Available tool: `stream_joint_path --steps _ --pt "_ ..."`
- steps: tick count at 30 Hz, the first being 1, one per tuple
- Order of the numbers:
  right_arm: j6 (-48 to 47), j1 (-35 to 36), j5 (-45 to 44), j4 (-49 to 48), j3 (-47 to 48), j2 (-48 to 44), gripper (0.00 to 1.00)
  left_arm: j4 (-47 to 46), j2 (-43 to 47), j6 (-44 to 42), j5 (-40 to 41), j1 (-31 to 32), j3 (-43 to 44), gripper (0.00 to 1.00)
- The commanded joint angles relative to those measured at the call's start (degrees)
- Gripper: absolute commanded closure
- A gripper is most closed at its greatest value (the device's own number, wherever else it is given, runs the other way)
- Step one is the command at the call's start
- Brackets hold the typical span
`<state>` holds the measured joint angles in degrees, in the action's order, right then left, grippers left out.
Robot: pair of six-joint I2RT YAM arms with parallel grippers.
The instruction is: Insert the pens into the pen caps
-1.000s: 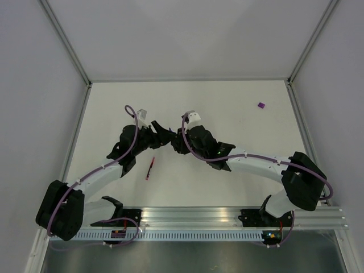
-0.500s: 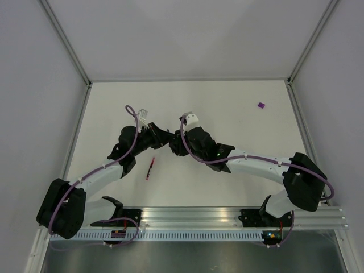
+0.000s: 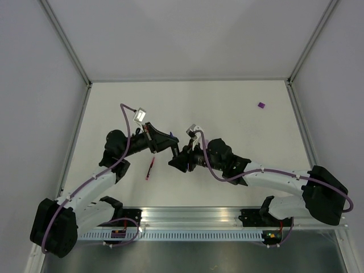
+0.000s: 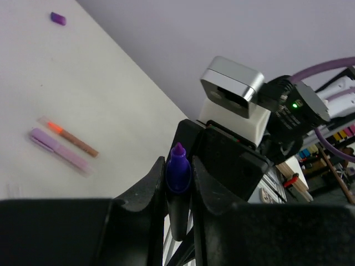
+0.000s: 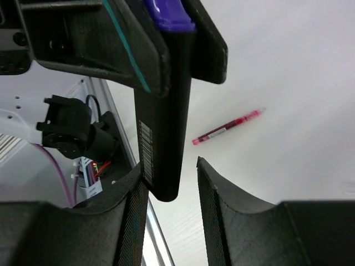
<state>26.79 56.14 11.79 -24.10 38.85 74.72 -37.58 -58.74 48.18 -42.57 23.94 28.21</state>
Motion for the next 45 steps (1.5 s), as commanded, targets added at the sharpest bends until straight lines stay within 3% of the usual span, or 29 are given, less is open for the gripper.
stream_joint_path --steps 1,9,13,20,34,35,36,38,39,41,44,45 --pt "0.81 0.11 4.03 -8.50 -1.93 -3.35 0.56 -9.25 2.31 2.52 -6.21 -0.30 -1.13 0.98" --pt "0.55 0.11 6.40 -12.12 -4.05 -8.71 0.55 -25.08 0.73 10.35 -9.20 -0.30 -4.39 0.98" --pt "0.20 0.11 8.07 -10.54 -3.78 -10.90 0.54 -24.82 -0.14 10.00 -9.99 -0.30 -3.95 0.98" --pt "0.46 0.11 8.07 -9.74 -3.96 -11.88 0.66 -26.22 -0.41 10.97 -10.26 -0.30 -4.12 0.98" --pt "1.87 0.11 9.92 -10.97 -4.13 -9.50 0.66 -26.31 0.21 11.23 -10.17 -0.30 -4.21 0.98" --pt "1.95 0.11 9.57 -10.88 -4.22 -9.50 0.69 -26.31 0.21 11.14 -10.17 -0.30 -4.30 0.98" --pt "1.95 0.11 9.22 -10.45 -4.22 -9.59 0.81 -26.31 0.21 11.14 -10.17 -0.30 -4.30 0.98" --pt "1.87 0.11 8.34 -10.18 -4.13 -9.68 0.94 -26.31 0.21 11.32 -10.08 -0.30 -4.21 0.98" --pt "1.69 0.11 8.07 -9.83 -3.96 -9.77 1.00 -26.23 0.21 11.41 -10.08 -0.30 -4.21 0.96" --pt "1.25 0.11 6.50 -9.65 -3.52 -10.03 1.00 -26.40 0.38 11.49 -10.08 -0.30 -4.21 0.74" --pt "1.16 -0.24 4.03 -10.00 -2.82 -10.38 1.00 -26.40 0.73 10.88 -10.08 -0.21 -4.56 0.55" --pt "1.16 -0.24 3.77 -10.09 -2.47 -10.29 1.00 -26.23 0.91 10.53 -9.91 -0.21 -4.74 0.53"
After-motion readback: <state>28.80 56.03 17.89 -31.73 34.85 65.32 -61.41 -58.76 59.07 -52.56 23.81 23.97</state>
